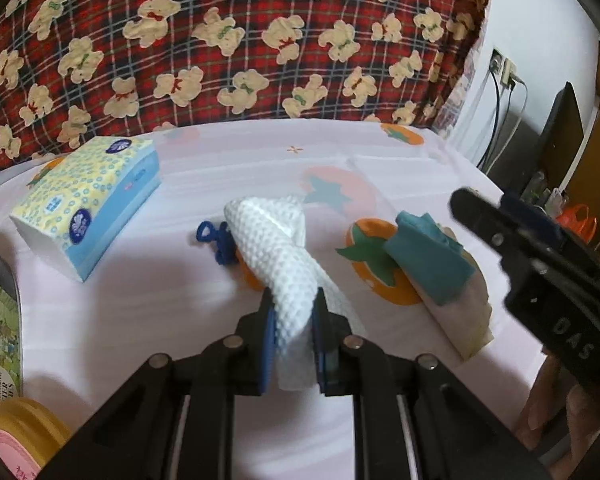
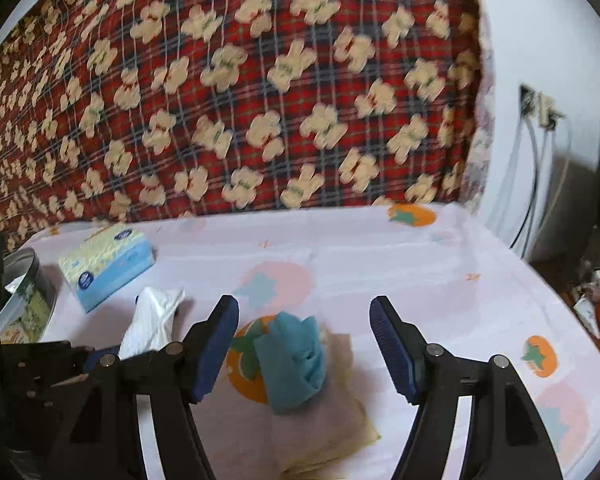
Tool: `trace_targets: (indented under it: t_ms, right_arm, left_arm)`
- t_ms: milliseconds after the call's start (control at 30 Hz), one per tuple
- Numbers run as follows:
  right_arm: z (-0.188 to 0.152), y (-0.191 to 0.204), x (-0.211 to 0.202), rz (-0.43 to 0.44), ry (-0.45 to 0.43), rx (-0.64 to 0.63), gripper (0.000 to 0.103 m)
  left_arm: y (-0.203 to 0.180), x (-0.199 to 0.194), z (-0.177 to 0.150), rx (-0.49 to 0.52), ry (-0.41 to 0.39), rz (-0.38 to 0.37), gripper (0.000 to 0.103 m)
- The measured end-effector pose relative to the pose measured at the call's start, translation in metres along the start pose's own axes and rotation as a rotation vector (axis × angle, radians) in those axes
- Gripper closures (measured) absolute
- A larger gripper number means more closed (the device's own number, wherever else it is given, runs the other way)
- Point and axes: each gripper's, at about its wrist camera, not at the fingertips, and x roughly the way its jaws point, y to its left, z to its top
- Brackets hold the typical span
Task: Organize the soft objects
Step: 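Grasp the teal cloth with the right gripper while the left gripper lifts the white scrubber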
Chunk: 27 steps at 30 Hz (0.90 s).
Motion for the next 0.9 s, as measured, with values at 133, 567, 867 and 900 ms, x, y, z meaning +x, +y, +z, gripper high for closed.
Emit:
trace_targets:
  t_ms: [133, 567, 867, 900]
  right_arm:
    - [-0.001, 0.002, 0.013, 0.027, 0.065, -0.006, 0.052]
    - [-0.007, 0.009, 0.049, 0.037, 0.260, -0.039, 0.085]
    - [-0.003, 0.009, 0.029, 0.061, 0.163, -0.034, 0.095]
    - [-0.002, 0.008, 0.027, 0.061, 0.151, -0.031, 0.095]
  left_arm:
    - [0.002, -0.003, 0.000, -0.005, -0.012, 0.003, 0.088]
    - [0.003, -0.009, 0.000, -0.002, -0.043, -0.002, 0.088]
    - [0.004, -0.019, 0.000, -0.011, -0.094, -0.003, 0.088]
    - [0.004, -0.021, 0.000, -0.010, -0.102, -0.001, 0.089]
